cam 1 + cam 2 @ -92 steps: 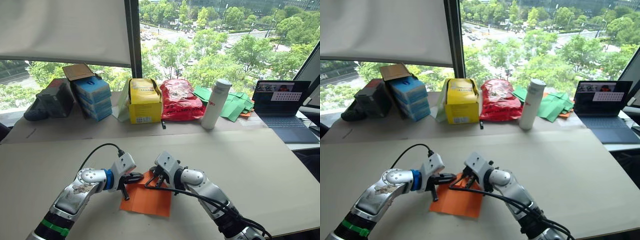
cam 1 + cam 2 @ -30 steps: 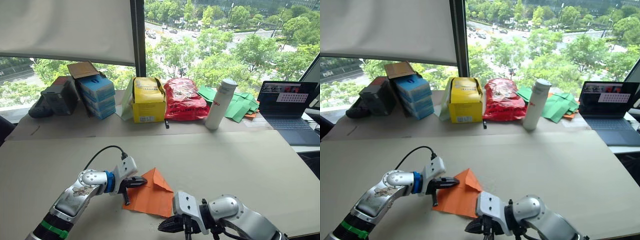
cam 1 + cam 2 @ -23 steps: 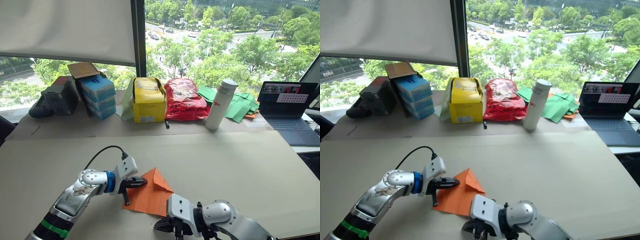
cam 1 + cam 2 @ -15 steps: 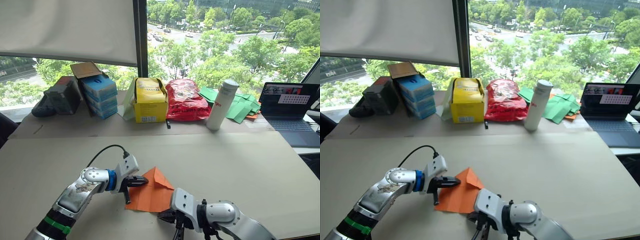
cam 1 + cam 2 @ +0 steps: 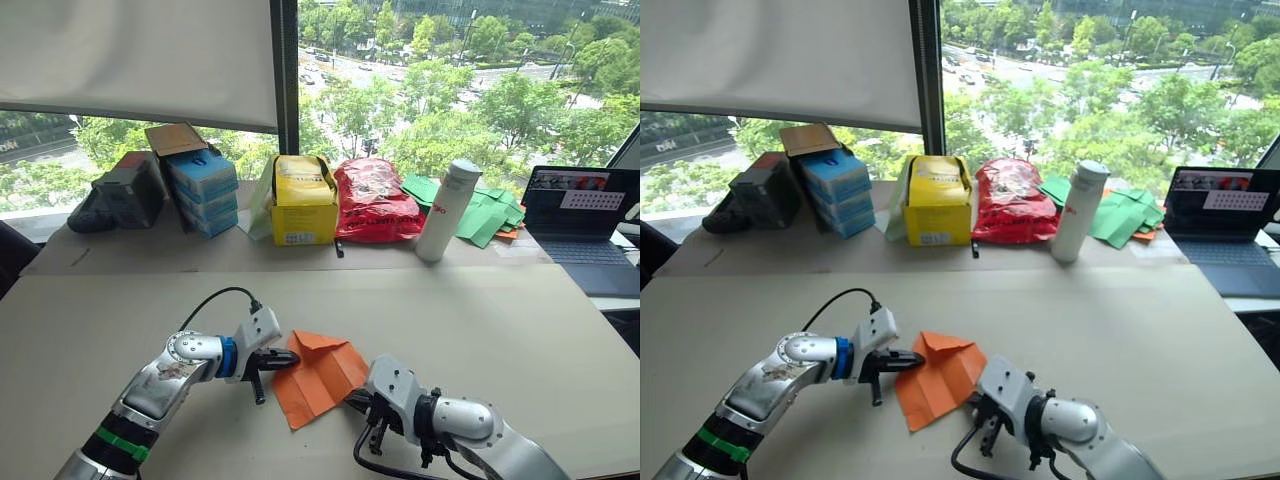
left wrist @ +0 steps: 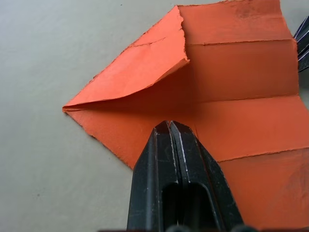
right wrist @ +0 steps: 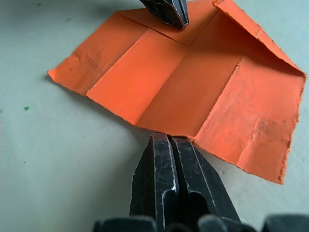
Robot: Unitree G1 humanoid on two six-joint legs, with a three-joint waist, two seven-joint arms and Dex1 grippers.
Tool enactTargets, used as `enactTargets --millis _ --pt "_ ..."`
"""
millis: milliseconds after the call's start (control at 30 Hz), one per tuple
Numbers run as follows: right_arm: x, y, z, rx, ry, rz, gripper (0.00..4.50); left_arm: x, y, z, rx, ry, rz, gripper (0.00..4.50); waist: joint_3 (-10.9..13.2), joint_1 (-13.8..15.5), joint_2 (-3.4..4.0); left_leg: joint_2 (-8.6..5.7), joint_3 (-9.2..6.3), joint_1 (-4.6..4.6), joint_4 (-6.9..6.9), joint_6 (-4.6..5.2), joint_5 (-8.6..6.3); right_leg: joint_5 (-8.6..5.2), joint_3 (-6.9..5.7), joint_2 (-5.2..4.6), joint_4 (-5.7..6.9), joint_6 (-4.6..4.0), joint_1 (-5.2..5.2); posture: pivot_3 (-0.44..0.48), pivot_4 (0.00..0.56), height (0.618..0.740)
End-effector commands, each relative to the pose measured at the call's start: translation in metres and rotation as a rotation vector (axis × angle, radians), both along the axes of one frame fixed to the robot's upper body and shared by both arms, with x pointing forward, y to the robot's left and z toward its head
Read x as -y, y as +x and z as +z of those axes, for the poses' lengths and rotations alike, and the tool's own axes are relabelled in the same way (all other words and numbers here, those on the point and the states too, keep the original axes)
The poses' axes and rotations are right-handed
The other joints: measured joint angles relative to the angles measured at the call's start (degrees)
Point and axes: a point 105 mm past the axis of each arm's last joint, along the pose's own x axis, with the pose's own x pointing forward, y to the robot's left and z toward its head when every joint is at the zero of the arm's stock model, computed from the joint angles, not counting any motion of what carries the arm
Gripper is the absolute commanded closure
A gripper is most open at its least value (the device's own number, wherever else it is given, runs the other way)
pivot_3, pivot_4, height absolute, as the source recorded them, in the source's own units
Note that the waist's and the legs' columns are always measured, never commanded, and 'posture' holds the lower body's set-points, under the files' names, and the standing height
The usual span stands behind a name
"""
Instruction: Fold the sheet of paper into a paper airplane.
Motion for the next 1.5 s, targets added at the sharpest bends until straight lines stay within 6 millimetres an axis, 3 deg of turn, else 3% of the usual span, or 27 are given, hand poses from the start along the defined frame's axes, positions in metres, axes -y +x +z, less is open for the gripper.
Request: enactTargets --millis 33,333,600,733,867,1000,1133,1500 --pt "0.021 0.010 -0.005 0.017 -0.038 -0.119 4.50 -0.003 -0.001 -0.007 -0.017 0.032 0.006 4.45 0.00 0.03 0.00 0.00 0.00 0.00 0.00 0.01 0.00 0.00 0.00 0.00 0.00 0.00 0.00 0.000 0.150 0.740" --pt "0.010 0.026 0.004 0.039 0.207 -0.224 4.50 -0.005 -0.003 -0.008 -0.022 0.037 0.007 4.45 0.00 -0.30 0.00 0.02 0.00 0.00 -0.01 -0.01 0.00 0.00 0.03 0.07 0.02 0.00 -0.02 0.000 0.150 0.740" --pt "-0.012 0.026 0.012 0.034 0.338 -0.151 4.50 -0.007 -0.002 -0.007 -0.020 0.044 0.012 4.45 0.01 -0.56 0.01 0.01 0.01 -0.03 -0.01 0.00 0.00 0.00 0.04 0.06 0.03 0.00 -0.05 0.000 0.150 0.740" --pt "-0.022 0.038 0.018 0.062 0.384 -0.120 4.50 -0.009 -0.001 -0.006 -0.018 0.049 0.012 4.45 0.01 -0.65 0.02 0.02 0.01 -0.01 -0.02 -0.02 0.01 0.00 0.05 0.11 0.05 0.00 -0.06 0.000 0.150 0.740" --pt "-0.013 0.054 0.008 0.067 0.302 -0.134 4.50 -0.010 0.000 -0.004 -0.008 0.053 0.015 4.45 0.01 -0.69 0.02 0.00 0.01 -0.01 -0.02 -0.03 0.02 0.00 0.05 0.11 0.07 -0.01 -0.07 0.000 0.150 0.740" --pt "0.005 0.057 -0.009 0.047 0.182 -0.138 4.50 -0.013 -0.001 -0.002 -0.004 0.053 0.023 4.45 0.01 -0.63 0.02 -0.01 0.03 -0.04 -0.02 -0.03 0.02 -0.01 0.04 0.10 0.04 0.00 -0.07 0.000 0.150 0.740" --pt "0.012 0.064 -0.008 0.058 0.183 -0.176 4.50 -0.015 -0.001 -0.002 -0.004 0.057 0.026 4.45 0.01 -0.64 0.02 0.01 0.03 0.00 -0.02 -0.05 0.03 -0.01 0.04 0.11 0.06 -0.01 -0.04 0.000 0.150 0.740" --pt "-0.032 0.067 0.011 0.043 0.351 -0.086 4.50 -0.022 0.003 0.002 0.009 0.064 0.034 4.45 0.01 -1.18 0.02 0.02 0.03 0.04 -0.04 -0.08 0.05 0.00 0.12 0.14 0.14 -0.03 -0.07 0.000 0.150 0.740"
